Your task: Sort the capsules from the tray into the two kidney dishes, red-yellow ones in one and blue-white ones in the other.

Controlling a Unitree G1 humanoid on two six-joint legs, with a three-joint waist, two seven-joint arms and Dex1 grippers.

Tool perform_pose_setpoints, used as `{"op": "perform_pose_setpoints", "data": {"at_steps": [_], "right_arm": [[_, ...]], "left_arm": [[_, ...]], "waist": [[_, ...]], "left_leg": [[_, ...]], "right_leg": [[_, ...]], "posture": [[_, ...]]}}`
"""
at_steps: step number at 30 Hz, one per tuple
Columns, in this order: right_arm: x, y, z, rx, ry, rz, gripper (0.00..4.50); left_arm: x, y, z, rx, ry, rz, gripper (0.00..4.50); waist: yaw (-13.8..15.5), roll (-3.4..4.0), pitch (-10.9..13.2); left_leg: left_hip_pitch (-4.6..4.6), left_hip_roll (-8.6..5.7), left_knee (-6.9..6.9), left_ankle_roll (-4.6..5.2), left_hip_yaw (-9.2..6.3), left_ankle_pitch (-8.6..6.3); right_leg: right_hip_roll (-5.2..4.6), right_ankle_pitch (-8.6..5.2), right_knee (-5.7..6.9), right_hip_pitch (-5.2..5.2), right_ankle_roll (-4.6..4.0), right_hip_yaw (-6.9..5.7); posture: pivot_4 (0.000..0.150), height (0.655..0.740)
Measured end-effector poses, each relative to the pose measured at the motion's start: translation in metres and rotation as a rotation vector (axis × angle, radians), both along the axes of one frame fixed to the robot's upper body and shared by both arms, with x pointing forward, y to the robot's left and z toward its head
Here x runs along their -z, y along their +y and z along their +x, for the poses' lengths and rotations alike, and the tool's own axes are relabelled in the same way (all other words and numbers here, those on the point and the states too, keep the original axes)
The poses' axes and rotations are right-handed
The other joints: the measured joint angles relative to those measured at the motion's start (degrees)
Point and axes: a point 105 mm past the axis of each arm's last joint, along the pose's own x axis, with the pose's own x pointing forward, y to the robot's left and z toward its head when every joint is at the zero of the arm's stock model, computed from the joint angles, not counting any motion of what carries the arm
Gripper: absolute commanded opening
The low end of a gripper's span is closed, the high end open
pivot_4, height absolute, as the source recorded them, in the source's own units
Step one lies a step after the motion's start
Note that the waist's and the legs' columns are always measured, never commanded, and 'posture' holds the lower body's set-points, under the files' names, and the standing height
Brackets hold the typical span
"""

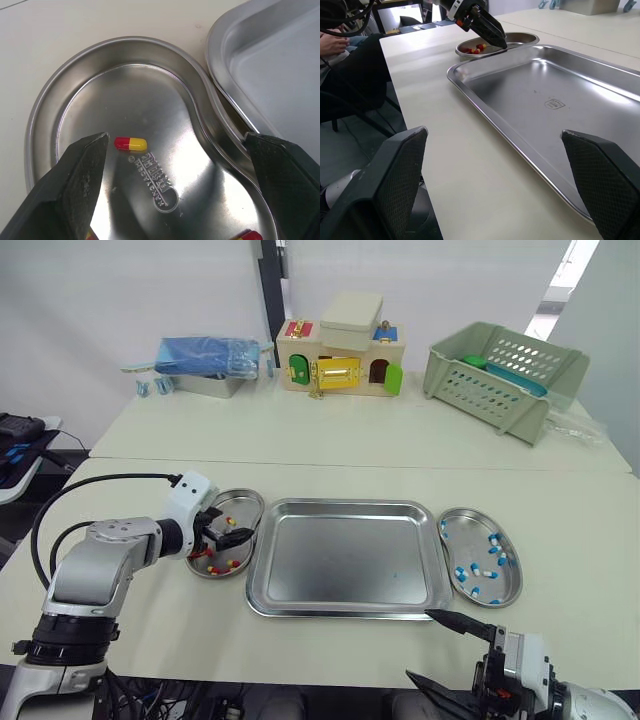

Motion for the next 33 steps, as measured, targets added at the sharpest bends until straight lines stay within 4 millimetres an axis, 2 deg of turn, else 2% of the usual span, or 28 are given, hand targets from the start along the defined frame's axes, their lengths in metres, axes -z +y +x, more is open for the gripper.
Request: {"op": "perform_pose_setpoints", "data": {"at_steps": [3, 7, 10, 13, 17, 20, 24, 27, 33], "right_arm": [[0.0, -0.003, 0.0, -0.006, 0.013, -0.015, 4.5], [-0.008, -0.023, 0.004, -0.006, 0.084, -0.076, 4.5], [-0.024, -0.045, 0.015, 0.032, 0.103, -0.119, 4.5], [-0.047, -0.075, 0.032, 0.09, 0.118, -0.186, 4.5], [-0.064, -0.11, 0.049, 0.183, 0.141, -0.243, 4.5], [-0.063, -0.128, 0.056, 0.206, 0.183, -0.282, 4.5], [-0.049, -0.173, 0.065, 0.316, 0.283, -0.368, 4.5], [-0.048, -0.189, 0.072, 0.35, 0.31, -0.385, 4.5], [-0.048, -0.203, 0.08, 0.382, 0.32, -0.4, 4.5]], "left_arm": [[0.0, 0.005, -0.003, 0.028, -0.003, 0.008, 4.48], [-0.003, 0.033, -0.013, 0.019, 0.013, 0.008, 4.48], [-0.026, 0.055, -0.023, 0.02, -0.023, 0.003, 4.48], [-0.058, 0.08, -0.042, 0.023, -0.039, 0.056, 4.48], [-0.078, 0.101, -0.054, -0.003, -0.062, 0.082, 4.48], [-0.074, 0.118, -0.063, -0.034, -0.04, 0.096, 4.48], [-0.059, 0.155, -0.081, -0.136, 0.024, 0.119, 4.48], [-0.049, 0.173, -0.094, -0.185, 0.059, 0.149, 4.48], [-0.042, 0.191, -0.107, -0.239, 0.075, 0.184, 4.48]], "waist": [[-0.3, 0.0, 0.0], [-0.6, 0.0, 0.0], [-0.5, -0.09, 0.0], [-0.5, -0.1, 0.0], [-0.5, -0.08, 0.0], [-0.5, -0.08, 0.0], [-1.0, -0.1, 0.0], [-1.2, -0.04, 0.1], [-1.2, -0.04, 0.1]], "left_leg": [[0.0, 0.0, 0.0, 0.0, 0.03, 0.0], [-0.01, 0.01, -0.01, 0.0, 0.03, 0.0], [-0.03, 0.02, -0.03, 0.01, 0.01, 0.0], [-0.01, 0.02, -0.06, 0.02, 0.07, -0.01], [0.0, 0.02, -0.08, 0.02, 0.11, -0.01], [-0.03, 0.01, -0.1, 0.03, 0.19, -0.01], [-0.02, 0.04, -0.11, 0.03, 0.2, -0.01], [-0.01, 0.04, -0.11, 0.03, 0.24, -0.01], [-0.02, 0.07, -0.11, 0.03, 0.24, -0.02]], "right_leg": [[0.0, 0.0, 0.0, 0.0, 0.0, 0.04], [0.0, 0.0, 0.02, -0.02, 0.0, 0.04], [0.0, 0.0, -0.01, 0.0, -0.01, 0.0], [-0.01, 0.0, -0.04, 0.01, -0.01, 0.03], [-0.01, 0.0, -0.04, 0.0, -0.01, 0.04], [-0.01, -0.01, -0.05, -0.06, -0.01, 0.09], [0.0, -0.01, -0.03, -0.1, -0.01, 0.09], [-0.01, -0.01, -0.01, -0.11, -0.01, 0.12], [0.0, 0.0, -0.01, -0.12, -0.01, 0.11]], "posture": [[0.15, 0.74], [0.15, 0.74], [0.15, 0.74], [0.15, 0.74], [0.15, 0.74], [0.15, 0.74], [0.15, 0.74], [0.15, 0.74], [0.15, 0.74]]}}
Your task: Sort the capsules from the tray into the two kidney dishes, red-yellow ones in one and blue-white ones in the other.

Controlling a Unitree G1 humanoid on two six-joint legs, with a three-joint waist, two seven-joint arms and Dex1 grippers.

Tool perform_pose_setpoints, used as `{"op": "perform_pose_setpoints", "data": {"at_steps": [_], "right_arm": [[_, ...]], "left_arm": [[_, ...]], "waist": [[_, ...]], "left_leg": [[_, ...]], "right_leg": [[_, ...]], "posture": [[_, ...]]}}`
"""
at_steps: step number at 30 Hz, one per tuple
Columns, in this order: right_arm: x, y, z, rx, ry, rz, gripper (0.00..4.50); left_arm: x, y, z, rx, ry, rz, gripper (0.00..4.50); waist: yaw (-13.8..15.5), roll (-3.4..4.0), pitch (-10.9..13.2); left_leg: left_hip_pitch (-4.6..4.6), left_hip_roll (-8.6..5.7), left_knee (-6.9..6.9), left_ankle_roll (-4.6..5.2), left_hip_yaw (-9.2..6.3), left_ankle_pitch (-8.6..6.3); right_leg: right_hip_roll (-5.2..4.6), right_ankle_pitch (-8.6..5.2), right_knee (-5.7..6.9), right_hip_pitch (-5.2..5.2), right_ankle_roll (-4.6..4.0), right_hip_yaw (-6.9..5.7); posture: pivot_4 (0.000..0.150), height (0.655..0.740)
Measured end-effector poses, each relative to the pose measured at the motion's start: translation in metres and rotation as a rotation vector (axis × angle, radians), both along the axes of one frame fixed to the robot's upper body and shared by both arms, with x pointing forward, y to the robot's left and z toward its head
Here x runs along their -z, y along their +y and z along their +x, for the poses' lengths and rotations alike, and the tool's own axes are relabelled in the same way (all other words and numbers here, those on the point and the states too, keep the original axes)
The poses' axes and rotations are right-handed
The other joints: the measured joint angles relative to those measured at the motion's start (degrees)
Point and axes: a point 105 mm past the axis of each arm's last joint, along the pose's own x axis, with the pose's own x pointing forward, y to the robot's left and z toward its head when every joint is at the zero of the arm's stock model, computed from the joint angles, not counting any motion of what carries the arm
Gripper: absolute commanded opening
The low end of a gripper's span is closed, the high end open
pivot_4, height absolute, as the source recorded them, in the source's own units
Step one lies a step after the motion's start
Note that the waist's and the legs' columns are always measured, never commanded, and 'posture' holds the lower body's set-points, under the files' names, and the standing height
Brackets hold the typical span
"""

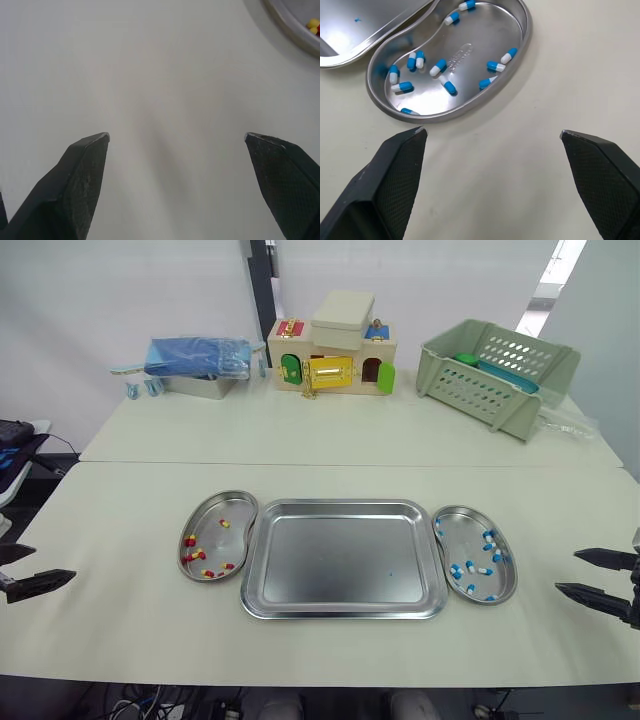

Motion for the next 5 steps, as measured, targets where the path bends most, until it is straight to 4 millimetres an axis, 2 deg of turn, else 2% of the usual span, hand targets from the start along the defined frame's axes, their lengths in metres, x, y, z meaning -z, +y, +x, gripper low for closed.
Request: {"op": "perform_pose_setpoints", "data": {"at_steps": [5], "right_arm": [[-0.0031, -0.0047, 0.0087, -0.002, -0.019, -0.02, 4.5]], "left_arm": [[0.0031, 0.003, -0.0041, -0.01, 0.001, 0.01, 4.48]], "waist": [[0.0, 0.03, 0.0]], "left_leg": [[0.01, 0.0, 0.0, 0.0, 0.02, 0.0]], "right_leg": [[0.0, 0.0, 0.01, 0.0, 0.0, 0.02]], "posture": [[0.15, 0.74]]}}
